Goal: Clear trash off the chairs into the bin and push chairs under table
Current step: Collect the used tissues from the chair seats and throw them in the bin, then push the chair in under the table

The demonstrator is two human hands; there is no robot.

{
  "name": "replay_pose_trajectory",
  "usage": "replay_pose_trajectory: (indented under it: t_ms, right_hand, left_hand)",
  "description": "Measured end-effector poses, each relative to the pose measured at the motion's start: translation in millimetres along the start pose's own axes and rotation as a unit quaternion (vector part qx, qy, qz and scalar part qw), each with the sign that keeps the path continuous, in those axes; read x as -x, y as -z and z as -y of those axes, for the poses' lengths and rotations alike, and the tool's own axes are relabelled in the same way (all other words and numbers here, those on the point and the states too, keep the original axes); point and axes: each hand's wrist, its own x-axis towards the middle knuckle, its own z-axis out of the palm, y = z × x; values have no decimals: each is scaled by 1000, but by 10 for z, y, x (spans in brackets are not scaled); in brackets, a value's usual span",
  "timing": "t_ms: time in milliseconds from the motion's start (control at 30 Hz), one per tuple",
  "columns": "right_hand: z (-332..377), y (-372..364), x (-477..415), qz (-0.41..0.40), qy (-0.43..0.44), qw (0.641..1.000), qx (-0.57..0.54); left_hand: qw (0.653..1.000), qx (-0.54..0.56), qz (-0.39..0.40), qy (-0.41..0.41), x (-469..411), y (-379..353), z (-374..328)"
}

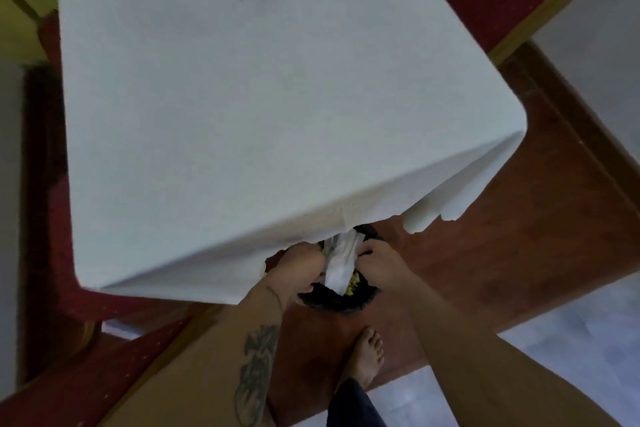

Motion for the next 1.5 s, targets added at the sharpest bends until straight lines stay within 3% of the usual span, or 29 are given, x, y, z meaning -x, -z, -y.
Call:
replay_pose_trajectory:
  t_ms: [200, 300, 533, 733, 900, 1133, 1400, 1500]
  right_hand:
    - [524, 444, 1011, -15, 75, 995, 70]
    - [746, 666, 1447, -47, 111, 987, 103]
    - [1274, 694, 2194, -105, 188, 967, 136]
    - [1736, -27, 2652, -98, 222, 955, 173]
    - [2097, -919, 3006, -96, 225, 953, 181]
    - [2462, -1929, 3706, -2, 240, 960, 148]
    - [2450, -2521, 4040, 103, 216, 912, 332]
    - [2464, -2711, 4033, 95, 198, 895, 389]
  left_hand:
    - [987, -115, 50, -98, 1218, 297, -480]
    - [984, -105, 79, -117, 1689, 455, -656]
    - [973, -114, 43, -198, 2338, 1161, -674]
    - [959, -135, 18, -248, 2680, 2088, -138]
    - [950, -163, 41, -265, 2879, 2847, 546]
    - [929, -235, 71, -278, 3244, 3606, 1317]
    - [890, -319, 144, -291, 3521, 3917, 1977]
    - [871, -363, 151, -296, 3587, 3885, 2135]
